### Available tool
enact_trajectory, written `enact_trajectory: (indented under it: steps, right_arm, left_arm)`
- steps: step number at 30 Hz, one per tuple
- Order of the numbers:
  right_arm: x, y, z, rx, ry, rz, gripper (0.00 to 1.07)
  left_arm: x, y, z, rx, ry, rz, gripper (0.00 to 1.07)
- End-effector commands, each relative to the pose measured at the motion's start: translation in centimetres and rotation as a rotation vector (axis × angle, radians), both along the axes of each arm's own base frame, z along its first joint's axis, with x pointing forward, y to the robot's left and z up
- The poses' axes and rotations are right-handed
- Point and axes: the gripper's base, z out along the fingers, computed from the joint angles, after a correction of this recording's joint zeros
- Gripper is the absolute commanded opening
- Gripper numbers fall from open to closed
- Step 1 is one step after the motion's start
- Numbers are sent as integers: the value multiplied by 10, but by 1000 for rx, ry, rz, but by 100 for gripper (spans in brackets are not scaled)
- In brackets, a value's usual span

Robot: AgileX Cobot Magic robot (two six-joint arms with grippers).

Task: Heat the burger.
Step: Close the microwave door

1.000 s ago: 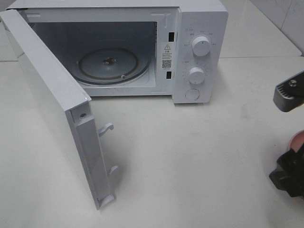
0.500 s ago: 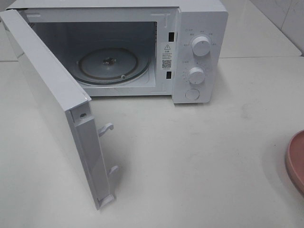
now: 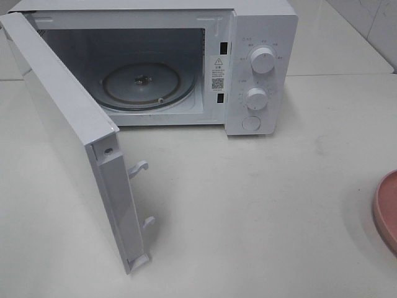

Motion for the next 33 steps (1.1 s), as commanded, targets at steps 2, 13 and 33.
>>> enact_trajectory:
  steps: [2, 13, 33]
  right_arm:
    - [-10, -2, -2, 12, -65, 7, 76]
    - [-40, -8, 1, 54, -250, -110, 76]
    - [-50, -8, 0, 74, -318, -124, 76]
  left_arm:
    - [-2, -1, 1, -10, -32, 4, 98]
    - [-2, -1, 1, -10, -32, 4, 98]
    - [-2, -1, 1, -10, -31, 4, 98]
